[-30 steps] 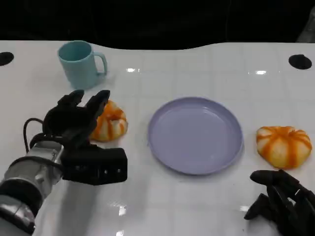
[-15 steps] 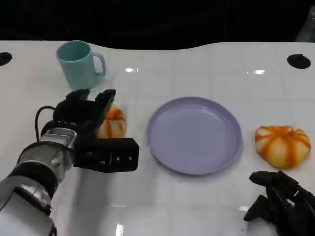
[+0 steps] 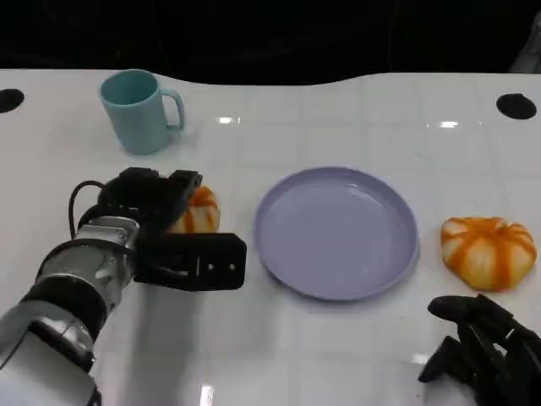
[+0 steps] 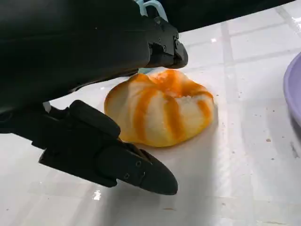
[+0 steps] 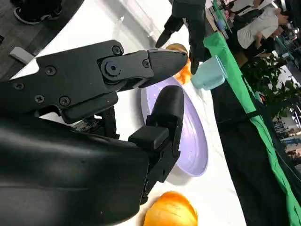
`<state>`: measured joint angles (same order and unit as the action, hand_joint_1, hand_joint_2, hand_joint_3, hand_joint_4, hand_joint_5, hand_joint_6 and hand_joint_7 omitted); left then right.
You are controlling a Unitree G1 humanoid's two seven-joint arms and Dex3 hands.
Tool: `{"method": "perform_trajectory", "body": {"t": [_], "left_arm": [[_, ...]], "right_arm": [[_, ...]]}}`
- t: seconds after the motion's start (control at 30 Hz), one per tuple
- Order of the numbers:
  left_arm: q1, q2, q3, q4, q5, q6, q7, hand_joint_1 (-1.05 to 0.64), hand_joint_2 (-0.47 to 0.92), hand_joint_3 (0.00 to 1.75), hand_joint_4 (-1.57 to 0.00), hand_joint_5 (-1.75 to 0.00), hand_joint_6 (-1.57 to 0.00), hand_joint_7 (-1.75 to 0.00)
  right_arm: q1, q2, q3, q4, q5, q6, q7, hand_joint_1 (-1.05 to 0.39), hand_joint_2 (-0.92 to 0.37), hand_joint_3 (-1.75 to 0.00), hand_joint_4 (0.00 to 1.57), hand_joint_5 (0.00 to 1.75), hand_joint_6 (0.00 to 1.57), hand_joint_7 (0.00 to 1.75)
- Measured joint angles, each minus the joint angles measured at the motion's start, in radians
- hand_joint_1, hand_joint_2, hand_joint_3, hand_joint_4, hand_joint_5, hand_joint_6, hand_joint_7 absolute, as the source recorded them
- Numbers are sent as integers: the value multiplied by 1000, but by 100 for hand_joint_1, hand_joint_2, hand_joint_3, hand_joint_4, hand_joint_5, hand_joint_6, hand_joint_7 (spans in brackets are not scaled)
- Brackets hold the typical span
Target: Grasp the bread from the table and place it into the plate.
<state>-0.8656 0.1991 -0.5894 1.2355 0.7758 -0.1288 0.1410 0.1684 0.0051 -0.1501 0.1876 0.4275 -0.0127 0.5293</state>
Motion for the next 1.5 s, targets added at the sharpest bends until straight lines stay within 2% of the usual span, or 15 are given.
{"method": "perform_trajectory", "body": {"t": [0.37,0.43,0.5,0.57,0.6,0.63,0.67,0.7,0.77,0.8,0.83,0.9,1.13,1.5], "left_arm": [[-4,-22,-7,40,-2,19,2,-56,80,0,-14,-15,-26,-1],[-5,-23,-7,43,-4,20,4,-29,89,1,-39,-12,-44,-3],[-5,-27,0,54,-10,22,22,-21,91,7,-62,-14,-64,-6],[-5,-29,8,63,-16,20,52,-20,92,8,-70,-15,-71,-7],[-5,-29,10,64,-19,19,65,-26,92,4,-85,-61,-97,-7],[-5,-29,9,65,-20,18,85,-28,92,3,-86,-85,-107,-6],[-5,-29,7,66,-18,15,109,-29,92,2,-86,-97,-112,-5],[-5,-28,5,66,-14,14,132,-30,92,1,-81,-135,-116,-4],[-6,-26,0,66,-8,10,160,-29,92,8,-75,-163,-127,-9],[-5,-25,0,67,-8,9,169,-28,92,15,-73,-170,-102,-74],[-5,-24,0,67,-8,6,178,-28,92,17,-73,-172,-83,-116],[-5,-23,2,70,-9,-3,191,-25,92,19,-75,-174,-67,-154],[24,-8,29,70,-34,-61,258,-19,92,28,-76,-175,-55,-174],[71,25,79,42,-88,-170,308,-18,92,32,-75,-175,-54,-167]], "right_arm": [[10,-1,2,-10,0,6,1,-64,-92,-22,63,150,72,93],[10,-1,2,-11,0,6,1,-63,-92,-21,64,150,72,93],[15,-1,2,-16,6,12,1,-63,-92,-21,64,149,71,93],[20,-1,2,-21,12,16,3,-62,-92,-21,64,149,71,93],[21,-1,2,-22,14,16,4,-62,-92,-21,64,148,71,93],[22,-1,2,-23,14,17,4,-62,-92,-21,64,148,71,93],[23,-1,2,-25,15,18,5,-62,-92,-21,64,148,71,93],[23,-1,2,-27,15,18,5,-62,-92,-21,64,148,71,93],[23,-1,2,-30,17,19,6,-62,-92,-21,65,148,71,93],[24,-1,2,-31,17,19,6,-62,-92,-21,65,148,71,94],[24,-1,2,-32,17,19,6,-63,-92,-21,65,148,71,94],[25,-1,2,-32,17,19,6,-63,-92,-21,65,148,71,94],[32,-1,2,-44,17,31,4,-63,-92,-20,66,147,72,94],[32,-3,1,-44,27,32,5,-62,-92,-21,65,148,71,93]]}}
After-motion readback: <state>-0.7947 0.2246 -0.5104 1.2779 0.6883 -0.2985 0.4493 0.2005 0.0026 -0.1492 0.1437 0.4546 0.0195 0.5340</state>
